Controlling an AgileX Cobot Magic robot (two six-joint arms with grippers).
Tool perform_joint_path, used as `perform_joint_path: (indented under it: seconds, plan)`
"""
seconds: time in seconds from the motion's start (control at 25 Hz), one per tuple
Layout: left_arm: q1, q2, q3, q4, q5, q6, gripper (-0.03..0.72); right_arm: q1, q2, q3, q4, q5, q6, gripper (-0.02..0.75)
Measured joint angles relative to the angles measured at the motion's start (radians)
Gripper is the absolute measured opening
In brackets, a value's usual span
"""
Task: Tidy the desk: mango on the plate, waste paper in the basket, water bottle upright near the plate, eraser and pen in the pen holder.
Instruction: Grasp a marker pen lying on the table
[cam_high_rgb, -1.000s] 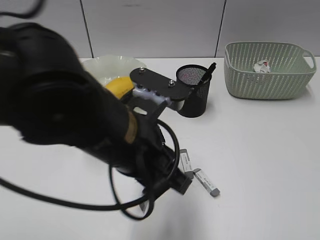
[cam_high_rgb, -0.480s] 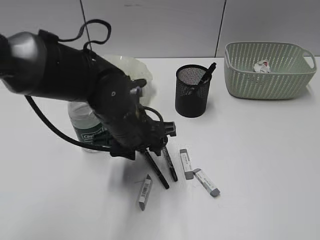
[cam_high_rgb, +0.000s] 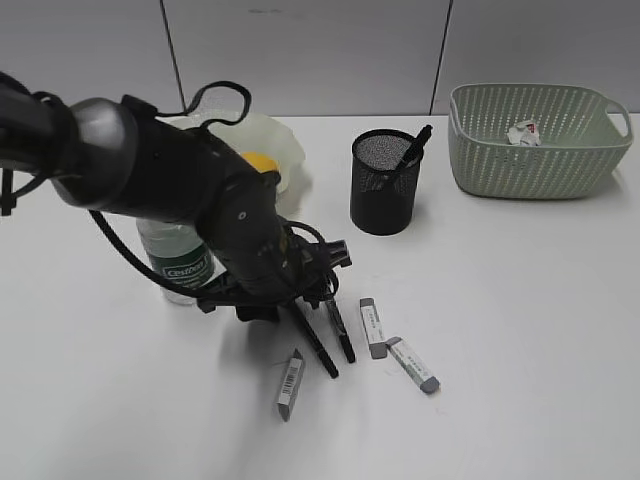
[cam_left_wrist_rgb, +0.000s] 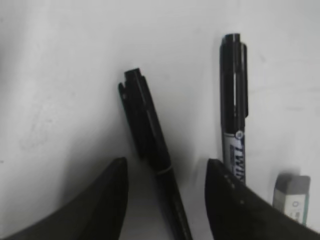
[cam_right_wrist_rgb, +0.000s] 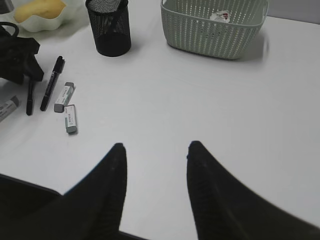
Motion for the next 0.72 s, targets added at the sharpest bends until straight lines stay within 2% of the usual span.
perform_joint_path:
  seconds: [0.12,0.32,0.52,0.72]
  plan:
    - [0.000,0.021,-0.032,0.019,0.001,-0.009,0.347,0.000,0.000,0.000,0.000,0.000,0.000,0.330]
    - [-0.002,0.057,-0.086,0.032,0.038,-0.013,0.191,0.000,0.000,0.000,0.000,0.000,0.000,0.325]
    - [-0.003,0.062,-0.096,0.038,0.058,-0.013,0.164,0.000,0.000,0.000,0.000,0.000,0.001,0.321]
    - [-0.003,0.064,-0.101,0.040,0.061,-0.013,0.083,0.000,0.000,0.000,-0.001,0.000,0.001,0.321]
